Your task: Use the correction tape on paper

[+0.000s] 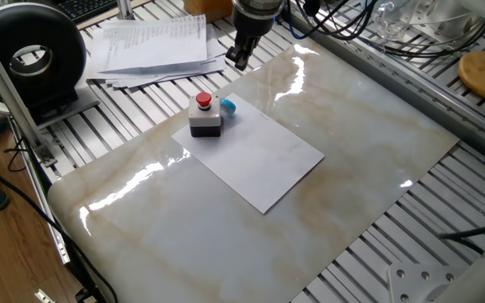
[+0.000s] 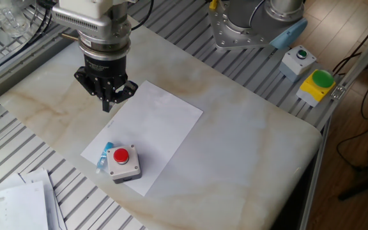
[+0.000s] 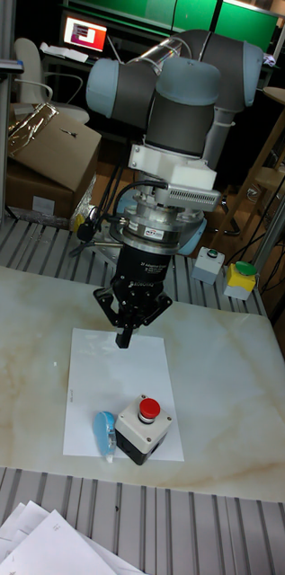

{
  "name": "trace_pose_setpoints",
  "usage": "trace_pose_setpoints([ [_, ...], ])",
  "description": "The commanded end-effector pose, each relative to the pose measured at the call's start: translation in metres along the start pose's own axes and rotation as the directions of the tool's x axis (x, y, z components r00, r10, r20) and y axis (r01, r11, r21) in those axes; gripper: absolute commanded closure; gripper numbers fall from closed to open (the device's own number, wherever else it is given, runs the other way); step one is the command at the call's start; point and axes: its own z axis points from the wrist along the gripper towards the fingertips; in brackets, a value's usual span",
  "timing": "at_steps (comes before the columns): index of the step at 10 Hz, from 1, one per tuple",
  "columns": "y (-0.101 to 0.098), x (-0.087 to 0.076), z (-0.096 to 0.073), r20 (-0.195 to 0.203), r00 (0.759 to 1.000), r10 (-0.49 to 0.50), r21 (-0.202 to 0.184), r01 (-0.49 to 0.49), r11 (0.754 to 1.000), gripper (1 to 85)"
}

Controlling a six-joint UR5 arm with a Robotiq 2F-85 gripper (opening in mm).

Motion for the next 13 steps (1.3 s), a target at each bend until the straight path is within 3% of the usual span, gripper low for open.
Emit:
trace_pose_setpoints([
  [1, -0.006, -0.002, 0.018, 0.021, 0.997, -0.077, -0.039, 0.078, 0.996, 54.0],
  [2, -0.006, -0.006, 0.030, 0.049, 0.994, -0.100, -0.059, 0.103, 0.993, 41.7],
  [3, -0.010, -0.008, 0.039, 0.060, 0.990, -0.124, -0.057, 0.128, 0.990, 39.0],
  [6, -0.017, -0.009, 0.060, 0.062, 0.982, -0.179, -0.033, 0.181, 0.983, 39.0],
  [9, -0.014, -0.008, 0.084, 0.077, 0.978, -0.194, -0.053, 0.198, 0.979, 38.0],
  [13, -0.006, -0.013, 0.106, 0.111, 0.976, -0.189, -0.047, 0.195, 0.980, 37.3],
])
